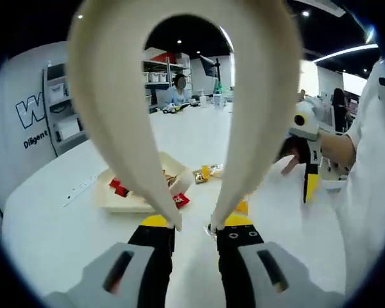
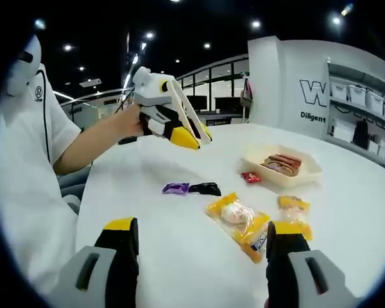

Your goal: Place the target food into the container with the food tongs after gripping and lifting it, then release it inside without dropping or visibly crushing the food.

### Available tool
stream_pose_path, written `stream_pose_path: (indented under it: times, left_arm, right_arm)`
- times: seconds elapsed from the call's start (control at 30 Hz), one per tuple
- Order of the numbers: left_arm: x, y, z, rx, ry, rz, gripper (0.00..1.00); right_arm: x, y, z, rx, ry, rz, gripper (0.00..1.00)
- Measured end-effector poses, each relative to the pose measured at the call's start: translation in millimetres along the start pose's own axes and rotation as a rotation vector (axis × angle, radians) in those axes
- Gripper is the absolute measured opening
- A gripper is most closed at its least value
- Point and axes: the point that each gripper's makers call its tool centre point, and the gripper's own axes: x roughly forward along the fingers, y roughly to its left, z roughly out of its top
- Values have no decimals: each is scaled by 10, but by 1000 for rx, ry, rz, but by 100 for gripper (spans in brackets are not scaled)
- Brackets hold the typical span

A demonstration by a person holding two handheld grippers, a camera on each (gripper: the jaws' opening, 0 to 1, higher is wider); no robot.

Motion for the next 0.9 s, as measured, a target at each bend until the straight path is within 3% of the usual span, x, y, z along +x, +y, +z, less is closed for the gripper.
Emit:
stream_pose_path:
  times: [0.67,0.9]
  left_arm:
    - [255,-91,116,-23,-50,27,24]
    - [409,-178,174,-9,-52,4,24]
  right_arm:
    - [-64,-50,-29,12,-26,-10,80]
    - [-71,-65,-34,17,-34,-14,80]
